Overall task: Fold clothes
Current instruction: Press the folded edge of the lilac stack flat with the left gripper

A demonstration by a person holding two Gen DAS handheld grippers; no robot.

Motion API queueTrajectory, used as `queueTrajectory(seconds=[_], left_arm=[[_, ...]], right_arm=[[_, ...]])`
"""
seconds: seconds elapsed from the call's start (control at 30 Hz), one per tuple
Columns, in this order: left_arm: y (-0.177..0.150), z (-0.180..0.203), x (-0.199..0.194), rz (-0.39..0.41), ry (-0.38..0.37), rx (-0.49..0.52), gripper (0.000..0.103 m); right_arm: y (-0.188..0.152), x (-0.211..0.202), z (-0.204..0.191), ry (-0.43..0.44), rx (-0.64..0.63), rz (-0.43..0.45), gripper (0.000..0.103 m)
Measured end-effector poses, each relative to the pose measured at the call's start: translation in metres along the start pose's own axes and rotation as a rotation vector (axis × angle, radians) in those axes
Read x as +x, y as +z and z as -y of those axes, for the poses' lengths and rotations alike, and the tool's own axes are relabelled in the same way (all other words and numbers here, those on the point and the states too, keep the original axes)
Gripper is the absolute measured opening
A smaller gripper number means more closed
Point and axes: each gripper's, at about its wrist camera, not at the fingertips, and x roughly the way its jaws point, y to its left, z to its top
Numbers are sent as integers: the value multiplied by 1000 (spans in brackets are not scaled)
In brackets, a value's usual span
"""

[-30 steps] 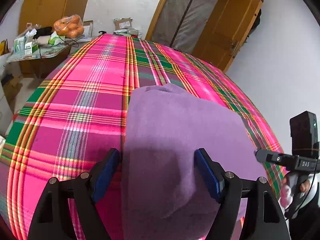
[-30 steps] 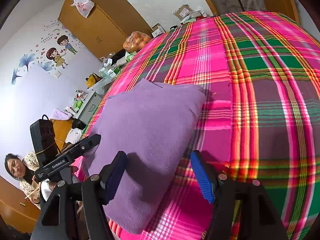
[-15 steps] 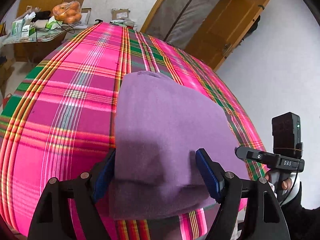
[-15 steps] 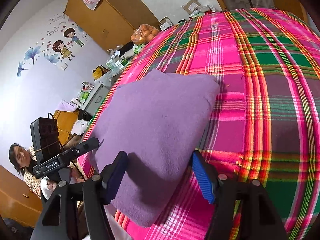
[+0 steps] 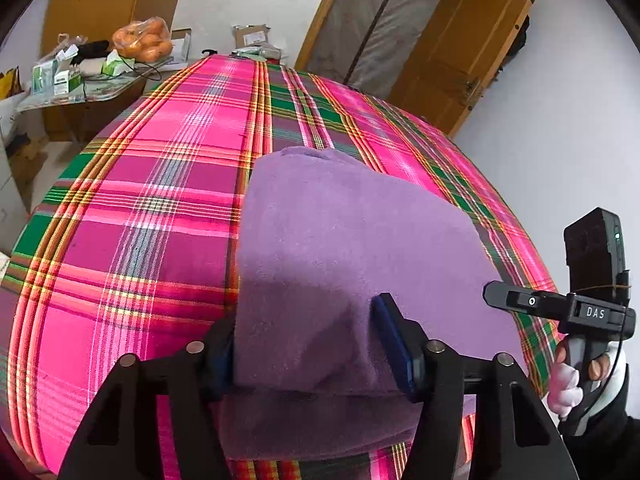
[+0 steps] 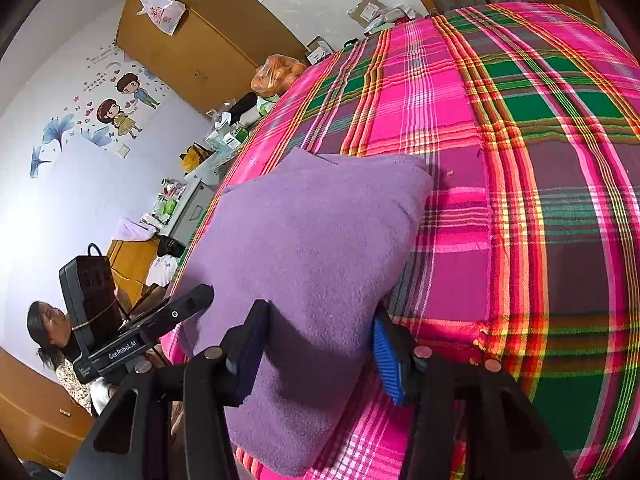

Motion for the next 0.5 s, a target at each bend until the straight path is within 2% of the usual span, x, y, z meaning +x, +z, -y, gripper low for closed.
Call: queueTrajectory(seconds=[0.17, 0.33, 0.5], left_arm=[[1, -1, 3, 19, -7, 8, 58], [-3, 8, 7, 50, 41, 58, 58], [-7, 12, 5, 62, 67, 54, 57]], right_arm=[[6, 6, -3, -10, -5, 2, 50], [12, 14, -6, -18, -11, 9, 50], [9, 11, -4, -8, 0, 13, 48]])
